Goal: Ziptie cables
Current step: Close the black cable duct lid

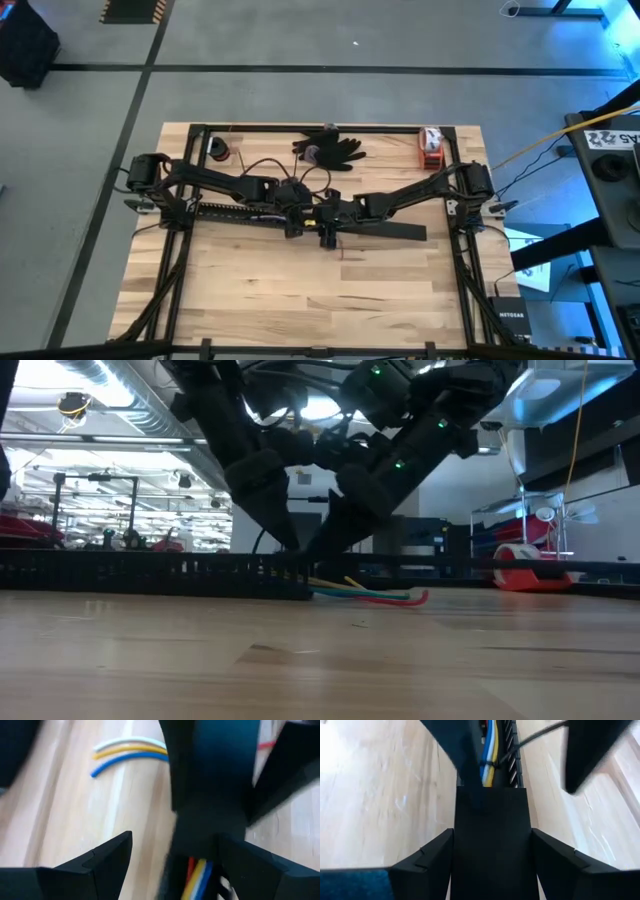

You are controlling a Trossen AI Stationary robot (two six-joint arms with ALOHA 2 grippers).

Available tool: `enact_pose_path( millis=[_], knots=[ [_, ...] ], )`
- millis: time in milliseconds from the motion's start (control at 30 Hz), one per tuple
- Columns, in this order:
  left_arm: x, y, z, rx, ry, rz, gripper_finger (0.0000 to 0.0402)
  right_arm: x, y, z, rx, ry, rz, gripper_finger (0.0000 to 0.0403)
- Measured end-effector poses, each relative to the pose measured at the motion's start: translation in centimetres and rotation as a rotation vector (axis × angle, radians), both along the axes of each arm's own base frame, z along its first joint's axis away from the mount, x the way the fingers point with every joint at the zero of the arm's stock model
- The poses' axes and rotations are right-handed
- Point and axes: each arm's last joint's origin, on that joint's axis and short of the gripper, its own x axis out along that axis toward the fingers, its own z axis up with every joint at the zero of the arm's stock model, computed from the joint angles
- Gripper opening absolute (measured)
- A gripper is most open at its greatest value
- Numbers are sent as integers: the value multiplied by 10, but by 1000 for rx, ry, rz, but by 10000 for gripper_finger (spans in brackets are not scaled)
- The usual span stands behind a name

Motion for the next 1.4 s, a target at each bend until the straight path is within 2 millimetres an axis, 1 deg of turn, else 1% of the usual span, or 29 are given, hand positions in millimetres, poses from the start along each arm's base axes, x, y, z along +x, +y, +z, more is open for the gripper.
enact_pose_path(
  millis=[100, 200, 300, 400, 467, 533, 700, 833, 967, 1133, 1233, 1333, 1400],
  knots=[
    [-4, 1, 12, 17, -30, -7, 288, 4, 1, 3, 2, -5, -2, 227],
    [-13, 1, 30, 27, -54, -10, 288, 4, -2, 5, -5, 8, -13, 227],
    [-31, 3, 46, 41, -16, -27, 288, 3, -3, 5, -6, 31, -16, 227],
    [-52, 4, 55, 40, 59, -86, 288, 2, -3, 3, -8, 51, -18, 227],
    [-63, 6, 50, -19, 69, -128, 288, 2, -3, 3, -8, 51, -20, 227],
    [-70, 9, 39, -74, 55, -150, 288, 2, -3, 3, 1, 50, -29, 227],
    [-69, 11, 21, -83, -11, -172, 288, 1, -5, 3, 16, 51, -58, 227],
    [-71, 4, -3, -85, 30, -238, 288, 1, -5, 3, 18, 51, -62, 227],
    [-69, 4, -15, -68, 1, -234, 288, 1, -5, 3, 19, 52, -64, 227],
    [-69, 5, -19, -24, -17, -197, 288, 1, -5, 3, 17, 53, -67, 227],
    [-69, 4, -11, -19, -36, -186, 288, 1, -5, 3, 16, 54, -67, 227],
    [-63, 4, -1, -1, -102, -186, 288, 1, -5, 3, 20, 53, -63, 227],
    [-63, 5, -4, 3, -92, -192, 288, 1, -5, 3, 27, 52, -57, 227]
  ],
)
